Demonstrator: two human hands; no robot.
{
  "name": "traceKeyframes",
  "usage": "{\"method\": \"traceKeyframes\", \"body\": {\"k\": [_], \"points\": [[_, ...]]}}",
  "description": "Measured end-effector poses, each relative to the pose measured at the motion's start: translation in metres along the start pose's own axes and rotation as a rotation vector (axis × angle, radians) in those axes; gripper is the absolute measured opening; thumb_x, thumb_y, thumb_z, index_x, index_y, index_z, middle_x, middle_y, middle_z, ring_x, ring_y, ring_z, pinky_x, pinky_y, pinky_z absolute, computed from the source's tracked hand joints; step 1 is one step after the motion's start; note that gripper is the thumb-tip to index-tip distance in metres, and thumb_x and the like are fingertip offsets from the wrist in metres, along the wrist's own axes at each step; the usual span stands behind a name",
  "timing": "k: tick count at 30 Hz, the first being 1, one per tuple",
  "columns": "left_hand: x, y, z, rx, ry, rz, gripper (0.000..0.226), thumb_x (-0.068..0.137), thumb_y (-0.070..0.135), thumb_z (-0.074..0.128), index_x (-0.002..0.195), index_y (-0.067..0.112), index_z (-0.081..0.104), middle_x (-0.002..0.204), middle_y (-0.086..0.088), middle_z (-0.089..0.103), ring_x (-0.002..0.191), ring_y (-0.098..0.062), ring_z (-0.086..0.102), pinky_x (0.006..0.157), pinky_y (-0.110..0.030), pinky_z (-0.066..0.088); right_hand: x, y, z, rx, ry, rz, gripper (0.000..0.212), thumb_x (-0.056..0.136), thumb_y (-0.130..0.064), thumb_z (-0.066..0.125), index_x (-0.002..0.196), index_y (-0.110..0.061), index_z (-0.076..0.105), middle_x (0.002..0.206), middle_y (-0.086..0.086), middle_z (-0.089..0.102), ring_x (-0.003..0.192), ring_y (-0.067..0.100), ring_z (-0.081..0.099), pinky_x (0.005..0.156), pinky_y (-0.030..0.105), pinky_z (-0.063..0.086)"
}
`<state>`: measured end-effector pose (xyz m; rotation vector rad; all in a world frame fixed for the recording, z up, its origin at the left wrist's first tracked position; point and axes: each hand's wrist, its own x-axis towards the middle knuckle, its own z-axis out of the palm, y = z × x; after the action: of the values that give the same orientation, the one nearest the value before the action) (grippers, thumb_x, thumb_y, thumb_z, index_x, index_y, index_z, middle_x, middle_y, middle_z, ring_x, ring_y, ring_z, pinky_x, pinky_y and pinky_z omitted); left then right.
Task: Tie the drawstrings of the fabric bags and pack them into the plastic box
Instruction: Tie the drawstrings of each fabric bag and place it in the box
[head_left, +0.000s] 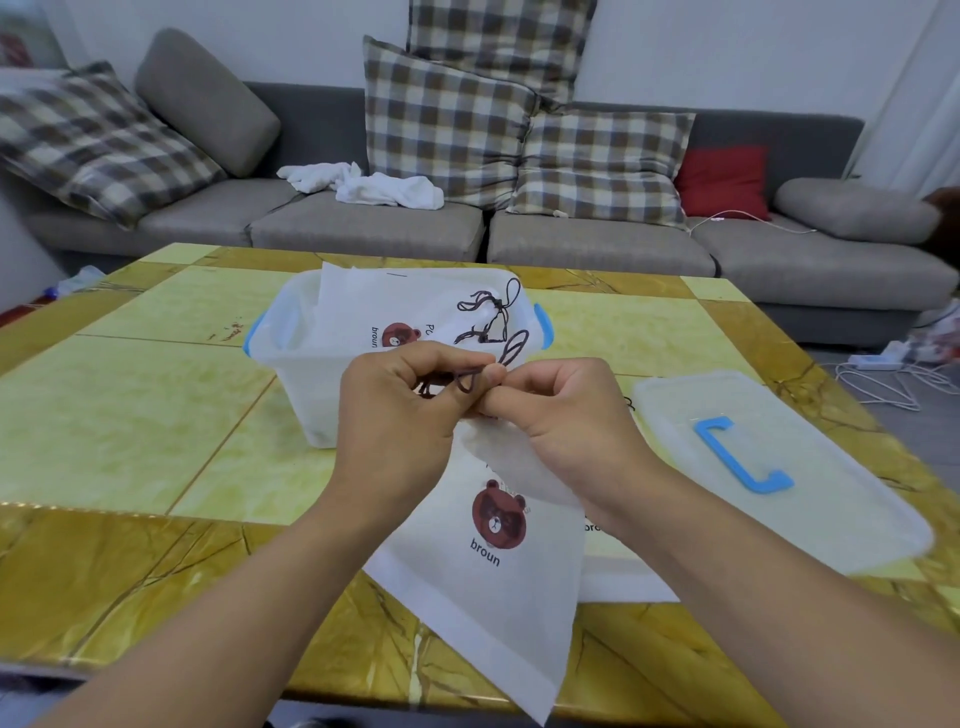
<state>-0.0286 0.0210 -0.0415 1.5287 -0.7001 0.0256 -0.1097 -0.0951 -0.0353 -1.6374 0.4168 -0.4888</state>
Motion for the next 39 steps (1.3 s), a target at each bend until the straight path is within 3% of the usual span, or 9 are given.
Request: {"method": "traceKeyframes", "body": {"k": [8, 13, 17, 22, 27, 31, 35, 39], "points": [[0.005, 0.002, -0.002, 0.082, 0.028, 0.069, 0.029, 0.081, 0.003, 0.079, 0.079, 0.032, 0.075, 0.078, 0.018, 0.075, 0.073, 0.0, 0.071, 0.069, -0.013, 0.053, 0.009, 0.0, 0.007, -0.131, 0.083, -0.148, 0.02, 0.081, -0.007, 0.075, 0.067, -0.003, 0.061, 0.058, 0.001, 0.057, 0.054, 0.011, 0.044, 0.051, 0.023, 0.035], [0.006, 0.004, -0.003, 0.062, -0.039, 0.049, 0.023, 0.083, 0.002, 0.077, 0.079, 0.025, 0.076, 0.067, 0.021, 0.071, 0.068, 0.007, 0.066, 0.064, -0.009, 0.048, 0.01, 0.0, 0.009, -0.033, 0.087, -0.13, 0.03, 0.082, -0.004, 0.072, 0.061, -0.01, 0.053, 0.059, 0.006, 0.05, 0.059, 0.015, 0.041, 0.056, 0.027, 0.033], [0.008, 0.003, -0.006, -0.034, -0.116, -0.043, 0.013, 0.084, 0.005, 0.075, 0.079, 0.017, 0.077, 0.065, 0.008, 0.072, 0.061, 0.0, 0.062, 0.061, -0.014, 0.049, 0.011, 0.003, 0.005, -0.045, 0.078, -0.143, 0.029, 0.081, -0.004, 0.073, 0.061, -0.011, 0.054, 0.057, 0.002, 0.054, 0.056, 0.015, 0.044, 0.056, 0.027, 0.035], [0.007, 0.0, -0.006, -0.178, -0.153, -0.176, 0.004, 0.084, 0.011, 0.075, 0.085, 0.01, 0.078, 0.077, -0.008, 0.076, 0.067, -0.013, 0.063, 0.066, -0.021, 0.054, 0.013, 0.006, -0.002, -0.041, 0.026, -0.224, 0.025, 0.08, 0.005, 0.07, 0.068, -0.012, 0.055, 0.061, 0.002, 0.061, 0.058, 0.014, 0.055, 0.056, 0.026, 0.044], [0.01, -0.002, -0.011, -0.179, -0.113, -0.169, 0.007, 0.084, 0.011, 0.074, 0.083, 0.017, 0.078, 0.074, 0.002, 0.075, 0.069, -0.008, 0.065, 0.066, -0.019, 0.053, 0.016, 0.0, -0.015, 0.175, -0.176, -0.106, 0.023, 0.079, 0.008, 0.075, 0.087, -0.008, 0.062, 0.076, 0.008, 0.067, 0.065, 0.016, 0.064, 0.059, 0.027, 0.054], [0.013, -0.001, -0.018, -0.151, -0.139, -0.162, 0.006, 0.084, 0.011, 0.073, 0.085, 0.015, 0.077, 0.075, 0.007, 0.075, 0.073, -0.003, 0.068, 0.072, -0.017, 0.054, 0.019, -0.004, -0.029, 0.209, -0.293, -0.003, 0.033, 0.074, -0.008, 0.076, 0.104, -0.012, 0.064, 0.073, 0.001, 0.064, 0.061, 0.014, 0.055, 0.051, 0.025, 0.048], [0.011, -0.002, -0.021, -0.065, -0.232, -0.104, 0.006, 0.087, 0.008, 0.072, 0.09, 0.008, 0.077, 0.077, 0.002, 0.077, 0.075, -0.006, 0.071, 0.074, -0.013, 0.051, 0.022, -0.005, -0.037, 0.162, -0.356, 0.058, 0.039, 0.093, 0.0, 0.061, 0.129, -0.014, 0.061, 0.074, 0.002, 0.06, 0.064, 0.014, 0.051, 0.053, 0.024, 0.044], [0.008, -0.002, -0.018, -0.013, -0.282, -0.049, 0.007, 0.087, 0.005, 0.072, 0.091, 0.003, 0.077, 0.079, -0.002, 0.077, 0.075, -0.009, 0.072, 0.074, -0.015, 0.053, 0.023, -0.003, -0.031, 0.147, -0.373, 0.124, 0.038, 0.095, 0.007, 0.045, 0.12, -0.008, 0.07, 0.07, 0.002, 0.051, 0.06, 0.013, 0.042, 0.055, 0.025, 0.041]]}}
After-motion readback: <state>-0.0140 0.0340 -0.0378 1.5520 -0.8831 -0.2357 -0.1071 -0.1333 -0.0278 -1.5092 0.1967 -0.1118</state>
